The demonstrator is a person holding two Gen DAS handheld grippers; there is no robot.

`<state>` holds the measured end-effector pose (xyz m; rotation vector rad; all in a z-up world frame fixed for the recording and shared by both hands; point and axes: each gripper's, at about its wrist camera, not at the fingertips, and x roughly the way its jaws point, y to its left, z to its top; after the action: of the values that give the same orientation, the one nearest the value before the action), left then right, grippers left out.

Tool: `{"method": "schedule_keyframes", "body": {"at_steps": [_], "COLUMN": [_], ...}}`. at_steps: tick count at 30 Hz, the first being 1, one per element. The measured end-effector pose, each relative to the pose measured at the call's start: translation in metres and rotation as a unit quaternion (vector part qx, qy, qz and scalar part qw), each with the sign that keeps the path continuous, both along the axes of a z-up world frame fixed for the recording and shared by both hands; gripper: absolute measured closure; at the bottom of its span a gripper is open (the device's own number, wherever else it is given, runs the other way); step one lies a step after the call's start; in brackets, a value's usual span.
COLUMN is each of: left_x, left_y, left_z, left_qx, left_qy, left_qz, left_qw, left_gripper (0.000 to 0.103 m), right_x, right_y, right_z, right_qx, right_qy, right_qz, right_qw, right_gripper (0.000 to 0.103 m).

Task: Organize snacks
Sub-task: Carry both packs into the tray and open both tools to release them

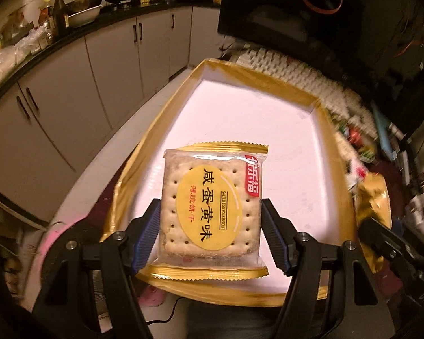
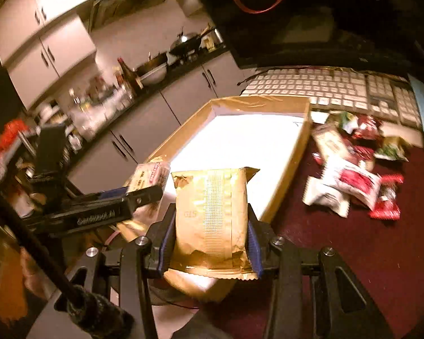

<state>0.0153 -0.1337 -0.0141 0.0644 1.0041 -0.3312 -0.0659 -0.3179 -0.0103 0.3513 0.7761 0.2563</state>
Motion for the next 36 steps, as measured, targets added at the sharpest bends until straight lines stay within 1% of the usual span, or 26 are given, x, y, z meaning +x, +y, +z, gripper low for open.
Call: {"method": "schedule_keyframes", "body": {"at_steps": [2,4,6,9,13,14,17,18,19,20,21,22,23,24,25,26,28,29,31,34,36], "left_x": [0.002,0.005,0.008,0.012,0.018,0.018,0.020,0.021,0.021,0.021,0.021,0.020,0.019,0.016,0.012,0.008,-0.005,-0.008,-0.019,-0.037,-0.044], "left_y": [0.000,0.001,0.001,0.000,-0.004,-0.004,-0.003,-0.001,0.000,0.000,0.002,0.004,0.008,0.012,0.015,0.016,0.014,0.010,0.001,-0.021,-0.039], "left_z": [-0.003,-0.006,-0.007,-0.009,-0.014,-0.016,-0.021,-0.022,-0.023,-0.024,-0.023,-0.021,-0.017,-0.011,-0.004,0.001,0.014,0.017,0.025,0.035,0.040], "left_qx": [0.009,0.013,0.026,0.039,0.033,0.031,0.035,0.030,0.027,0.028,0.021,0.009,-0.008,-0.024,-0.035,-0.040,-0.047,-0.049,-0.067,-0.095,-0.105], "left_qy": [0.008,0.020,0.025,0.031,0.061,0.067,0.073,0.075,0.078,0.084,0.086,0.084,0.078,0.066,0.048,0.033,-0.010,-0.018,-0.027,-0.032,-0.030], "left_qz": [-0.003,-0.003,-0.001,0.000,-0.003,-0.002,0.005,0.006,0.006,0.004,0.004,0.006,0.011,0.015,0.019,0.021,0.017,0.012,-0.011,-0.054,-0.087], "left_qw": [0.9999,0.9997,0.9994,0.9988,0.9976,0.9973,0.9967,0.9968,0.9966,0.9961,0.9960,0.9964,0.9969,0.9974,0.9980,0.9984,0.9987,0.9986,0.9973,0.9934,0.9902], "left_gripper": [0.033,0.033,0.033,0.033,0.033,0.033,0.033,0.033,0.031,0.030,0.030,0.030,0.027,0.025,0.024,0.022,0.022,0.022,0.022,0.022,0.022], "right_x": [0.013,0.025,0.032,0.032,0.034,0.035,0.037,0.038,0.035,0.034,0.031,0.028,0.023,0.017,0.010,0.001,-0.017,-0.025,-0.043,-0.065,-0.075], "right_y": [0.010,0.021,0.028,0.034,0.048,0.051,0.053,0.054,0.052,0.050,0.047,0.045,0.041,0.036,0.030,0.025,0.006,-0.003,-0.024,-0.054,-0.073], "right_z": [-0.007,-0.014,-0.020,-0.024,-0.026,-0.027,-0.030,-0.031,-0.031,-0.031,-0.029,-0.027,-0.022,-0.017,-0.011,-0.006,0.002,0.003,0.003,-0.004,-0.011], "right_qx": [-0.012,-0.040,-0.058,-0.071,-0.116,-0.121,-0.141,-0.145,-0.143,-0.133,-0.118,-0.106,-0.091,-0.077,-0.066,-0.051,-0.008,0.009,0.027,0.021,0.019], "right_qy": [0.007,0.022,0.038,0.043,0.046,0.049,0.051,0.049,0.047,0.046,0.043,0.041,0.032,0.017,0.001,-0.013,-0.034,-0.040,-0.051,-0.048,-0.041], "right_qz": [0.009,0.012,0.021,0.035,0.040,0.044,0.043,0.044,0.046,0.047,0.049,0.049,0.045,0.039,0.030,0.022,0.006,-0.003,-0.030,-0.085,-0.118], "right_qw": [1.000,0.999,0.997,0.996,0.991,0.990,0.988,0.987,0.988,0.989,0.991,0.992,0.994,0.996,0.997,0.998,0.999,0.999,0.998,0.995,0.992], "right_gripper": [0.060,0.060,0.059,0.059,0.059,0.059,0.058,0.058,0.056,0.052,0.051,0.050,0.049,0.044,0.041,0.038,0.036,0.035,0.034,0.033,0.033]}}
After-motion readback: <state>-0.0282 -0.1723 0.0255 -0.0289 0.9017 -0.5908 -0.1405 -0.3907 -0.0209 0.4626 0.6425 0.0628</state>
